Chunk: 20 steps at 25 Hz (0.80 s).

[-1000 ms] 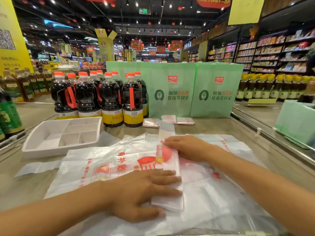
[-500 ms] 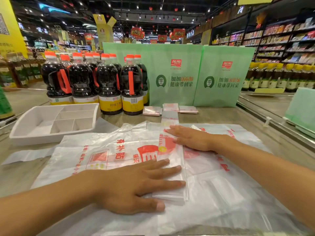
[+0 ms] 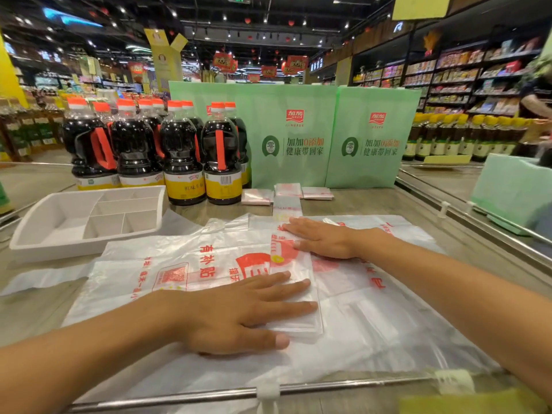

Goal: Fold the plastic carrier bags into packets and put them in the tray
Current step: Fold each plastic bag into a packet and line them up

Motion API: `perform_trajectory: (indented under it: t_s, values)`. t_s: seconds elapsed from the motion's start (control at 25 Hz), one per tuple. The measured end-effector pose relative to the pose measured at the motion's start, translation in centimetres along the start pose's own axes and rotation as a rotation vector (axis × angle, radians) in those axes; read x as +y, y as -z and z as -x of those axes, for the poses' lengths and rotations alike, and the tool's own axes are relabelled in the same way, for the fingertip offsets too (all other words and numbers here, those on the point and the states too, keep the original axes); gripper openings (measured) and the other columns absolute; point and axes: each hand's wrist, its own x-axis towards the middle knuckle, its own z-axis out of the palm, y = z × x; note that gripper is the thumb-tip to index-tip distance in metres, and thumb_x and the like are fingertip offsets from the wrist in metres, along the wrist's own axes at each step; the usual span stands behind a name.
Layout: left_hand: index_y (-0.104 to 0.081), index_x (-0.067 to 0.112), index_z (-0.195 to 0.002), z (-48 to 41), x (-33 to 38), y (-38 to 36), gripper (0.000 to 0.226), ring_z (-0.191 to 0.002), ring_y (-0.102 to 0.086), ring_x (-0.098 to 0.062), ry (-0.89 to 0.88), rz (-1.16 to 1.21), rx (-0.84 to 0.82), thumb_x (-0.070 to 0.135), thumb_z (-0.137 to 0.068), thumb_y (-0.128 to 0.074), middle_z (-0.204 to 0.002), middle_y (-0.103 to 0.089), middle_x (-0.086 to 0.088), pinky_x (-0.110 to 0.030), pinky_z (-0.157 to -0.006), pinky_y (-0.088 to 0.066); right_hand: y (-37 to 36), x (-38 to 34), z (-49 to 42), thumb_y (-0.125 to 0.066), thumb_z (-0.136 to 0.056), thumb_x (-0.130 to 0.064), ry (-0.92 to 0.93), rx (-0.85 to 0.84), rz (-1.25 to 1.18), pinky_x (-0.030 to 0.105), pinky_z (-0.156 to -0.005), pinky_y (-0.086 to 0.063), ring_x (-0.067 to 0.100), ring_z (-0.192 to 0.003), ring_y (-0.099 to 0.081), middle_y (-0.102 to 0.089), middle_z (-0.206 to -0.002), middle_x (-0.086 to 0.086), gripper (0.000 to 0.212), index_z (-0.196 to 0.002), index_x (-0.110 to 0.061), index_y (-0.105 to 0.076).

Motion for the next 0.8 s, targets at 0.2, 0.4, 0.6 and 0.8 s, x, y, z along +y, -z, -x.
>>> perform_trajectory:
  t_s: [0.2, 0.4, 0.6, 0.8]
  values:
    - [-0.010, 0.048, -0.159, 1.2, -0.7, 1.6, 0.064, -0.147, 0.019, 0.013, 0.084, 0.096, 0.140, 0.060, -0.103, -0.039, -0.164, 0.011, 0.032, -0.020, -0.121, 0.012, 5.1, -2.6, 4.5, -0.048, -0.100, -0.060, -0.054, 0.198, -0.195, 0.032, -0.123, -0.015, 0.009, -0.153, -0.019, -0.015, -0.168, -0.016, 0.070, -0.160, -0.042, -0.019]
    - [-0.018, 0.043, -0.160, 2.9, -1.1, 1.5, 0.067, -0.147, 0.007, 0.013, 0.191, 0.116, 0.191, 0.058, -0.102, -0.046, -0.166, 0.001, 0.028, -0.018, -0.120, 0.001, 3.2, -5.3, 14.0, -0.049, -0.090, -0.072, -0.016, 0.207, -0.129, 0.029, -0.123, -0.018, -0.002, -0.148, -0.021, -0.017, -0.165, -0.025, 0.076, -0.158, -0.046, -0.025]
    - [-0.020, 0.044, -0.159, 2.8, -0.2, 0.3, 0.066, -0.150, 0.003, 0.006, 0.229, 0.140, 0.213, 0.062, -0.100, -0.044, -0.167, -0.002, 0.025, -0.023, -0.120, -0.001, -1.2, -6.8, 17.2, -0.042, -0.082, -0.089, -0.019, 0.098, -0.098, 0.036, -0.127, -0.015, -0.001, -0.152, -0.014, -0.009, -0.166, -0.028, 0.090, -0.158, -0.049, -0.017]
    - [-0.028, 0.043, -0.158, 2.2, -0.6, -0.5, 0.066, -0.152, -0.006, 0.003, 0.256, 0.136, 0.279, 0.065, -0.099, -0.046, -0.167, -0.010, 0.023, -0.032, -0.126, -0.010, -2.4, -7.9, 17.0, -0.050, -0.093, -0.073, -0.037, 0.026, -0.047, 0.029, -0.125, -0.012, 0.003, -0.153, -0.012, -0.003, -0.167, -0.026, 0.082, -0.160, -0.045, -0.012]
